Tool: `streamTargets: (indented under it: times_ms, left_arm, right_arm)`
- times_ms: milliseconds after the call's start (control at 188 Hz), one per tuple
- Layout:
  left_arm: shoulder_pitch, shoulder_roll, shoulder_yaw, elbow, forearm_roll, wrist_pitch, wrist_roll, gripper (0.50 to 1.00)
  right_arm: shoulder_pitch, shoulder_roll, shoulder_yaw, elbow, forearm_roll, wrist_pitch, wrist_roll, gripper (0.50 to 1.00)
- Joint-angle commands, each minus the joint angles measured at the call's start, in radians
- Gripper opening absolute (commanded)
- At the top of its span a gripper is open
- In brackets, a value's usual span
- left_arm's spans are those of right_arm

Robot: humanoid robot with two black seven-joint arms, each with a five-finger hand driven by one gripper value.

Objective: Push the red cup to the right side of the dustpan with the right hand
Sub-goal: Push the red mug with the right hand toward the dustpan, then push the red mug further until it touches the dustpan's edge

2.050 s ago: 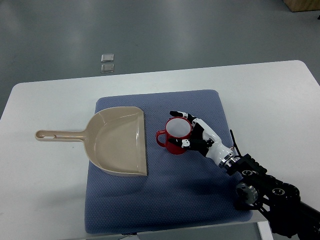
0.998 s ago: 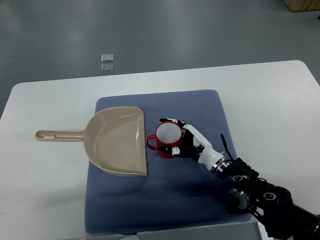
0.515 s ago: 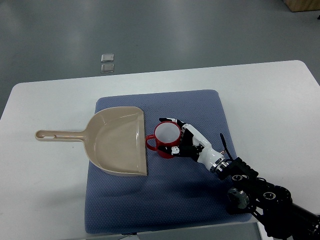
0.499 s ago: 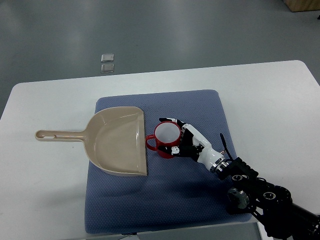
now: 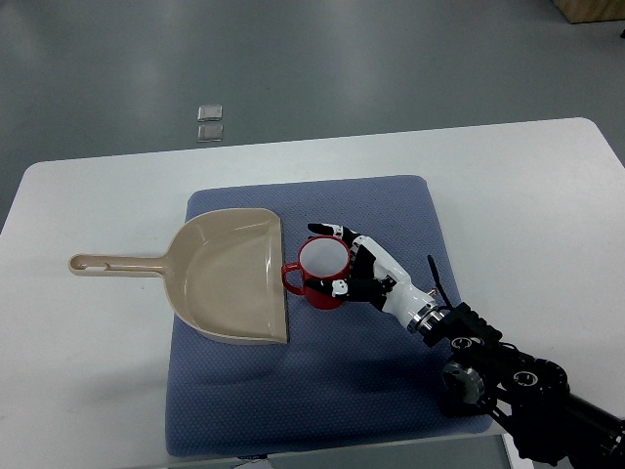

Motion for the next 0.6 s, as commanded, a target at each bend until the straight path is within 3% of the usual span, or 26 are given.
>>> streamTargets:
  times_ms: [0,595]
  left_arm:
    - [0.000,0.000,0.001,0.000,0.000,0.000,0.000,1.000]
    - [0.000,0.000,0.000,0.000,0.000,0.000,0.000,1.000]
  right_arm:
    - [-0.001,0.000,-0.003,0.001,-0.001,0.000,0.000,0.926]
    - [0.000,0.000,-0.052,0.038,-0.004,-0.013,0.000,0.924]
